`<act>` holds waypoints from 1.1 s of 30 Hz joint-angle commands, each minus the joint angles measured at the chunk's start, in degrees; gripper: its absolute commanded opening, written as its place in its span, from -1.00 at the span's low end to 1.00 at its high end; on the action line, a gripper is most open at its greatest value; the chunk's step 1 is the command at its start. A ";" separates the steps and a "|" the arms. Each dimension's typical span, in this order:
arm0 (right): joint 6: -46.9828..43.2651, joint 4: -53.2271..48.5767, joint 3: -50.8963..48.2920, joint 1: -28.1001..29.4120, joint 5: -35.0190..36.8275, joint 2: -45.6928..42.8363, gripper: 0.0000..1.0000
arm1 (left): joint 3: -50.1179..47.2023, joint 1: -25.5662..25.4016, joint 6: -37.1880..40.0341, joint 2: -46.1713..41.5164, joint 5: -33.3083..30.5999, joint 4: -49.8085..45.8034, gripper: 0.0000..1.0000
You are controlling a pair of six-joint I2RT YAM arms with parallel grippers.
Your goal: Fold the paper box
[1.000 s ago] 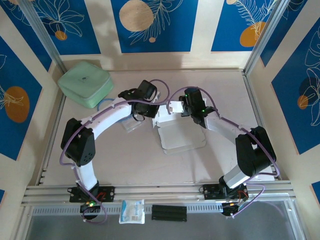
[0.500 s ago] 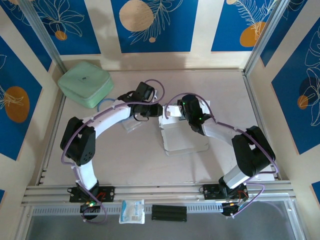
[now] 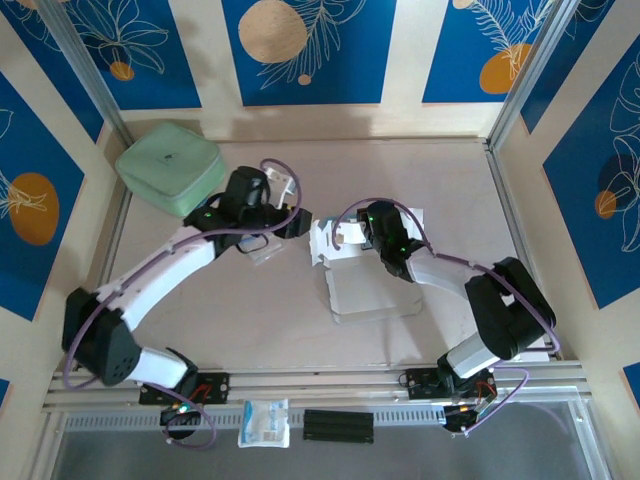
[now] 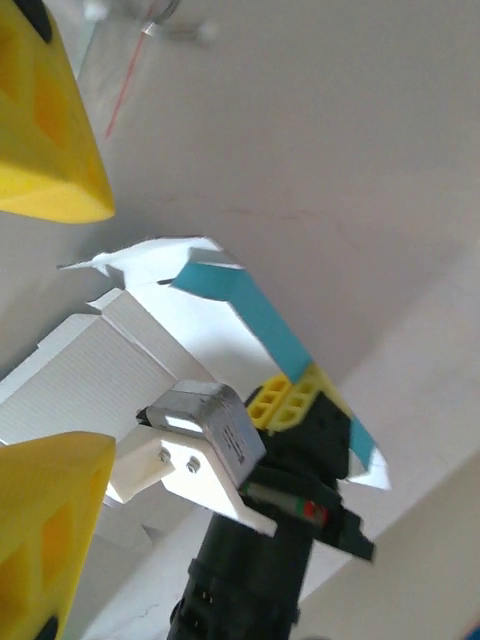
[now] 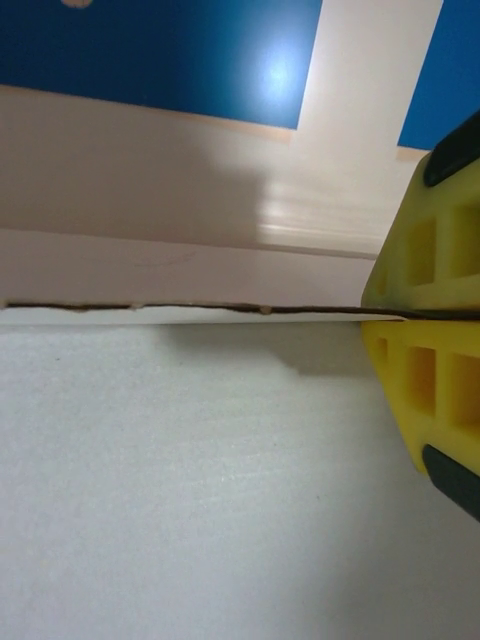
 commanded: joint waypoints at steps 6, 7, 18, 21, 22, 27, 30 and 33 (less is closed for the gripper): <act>-1.03 -1.27 0.17 1.05 -2.76 -5.69 -0.94 | 2.19 7.11 24.90 -4.26 3.59 -10.61 0.48; -1.48 -0.21 -0.23 1.05 -3.00 -5.59 -0.94 | 2.05 8.52 26.93 -4.24 5.68 -11.42 0.49; -5.52 13.26 -2.16 2.98 -7.50 0.30 -0.94 | -2.96 14.34 48.44 1.44 27.46 -11.03 0.60; -6.26 15.45 -2.11 3.50 -7.87 2.30 -0.94 | 0.55 14.25 51.67 6.48 28.66 -14.65 0.57; -6.06 15.42 -1.87 3.58 -8.02 2.51 -0.94 | 0.89 14.25 52.70 7.53 28.63 -14.90 0.55; -5.39 12.40 -1.97 3.33 -9.56 1.25 -0.94 | 2.04 14.25 56.45 11.62 26.32 -15.57 0.37; -5.55 12.26 -2.63 2.58 -10.74 0.63 -0.94 | 1.62 14.24 57.31 12.70 24.18 -14.34 0.17; -5.82 11.61 -2.99 1.99 -11.87 -0.48 -0.94 | 1.63 14.11 56.89 14.13 23.56 -12.41 0.00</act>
